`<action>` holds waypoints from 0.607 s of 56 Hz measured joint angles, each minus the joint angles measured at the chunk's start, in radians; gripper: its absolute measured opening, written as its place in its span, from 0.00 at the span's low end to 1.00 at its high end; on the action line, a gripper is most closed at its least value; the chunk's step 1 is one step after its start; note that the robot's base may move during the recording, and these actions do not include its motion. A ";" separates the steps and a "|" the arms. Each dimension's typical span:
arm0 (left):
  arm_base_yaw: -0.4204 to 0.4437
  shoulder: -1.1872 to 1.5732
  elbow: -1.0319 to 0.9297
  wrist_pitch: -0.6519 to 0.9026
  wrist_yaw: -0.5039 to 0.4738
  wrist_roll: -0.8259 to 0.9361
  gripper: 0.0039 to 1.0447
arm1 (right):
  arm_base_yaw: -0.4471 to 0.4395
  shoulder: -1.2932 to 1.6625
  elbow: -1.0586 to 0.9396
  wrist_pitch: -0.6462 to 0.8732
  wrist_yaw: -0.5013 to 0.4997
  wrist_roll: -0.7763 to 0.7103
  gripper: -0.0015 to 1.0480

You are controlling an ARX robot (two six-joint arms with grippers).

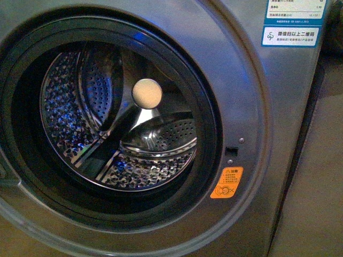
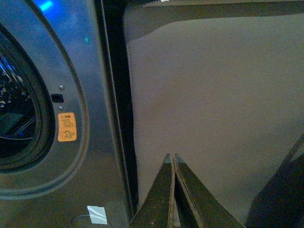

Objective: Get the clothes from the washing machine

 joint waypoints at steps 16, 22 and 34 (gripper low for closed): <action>0.000 -0.097 -0.093 0.000 0.000 0.000 0.03 | 0.000 0.000 0.000 0.000 0.000 0.000 0.02; 0.000 -0.138 -0.121 -0.010 0.000 0.000 0.03 | 0.000 0.000 0.000 0.000 0.000 0.000 0.02; 0.000 -0.198 -0.153 -0.039 0.000 0.000 0.03 | 0.000 0.000 0.000 0.000 0.000 0.000 0.02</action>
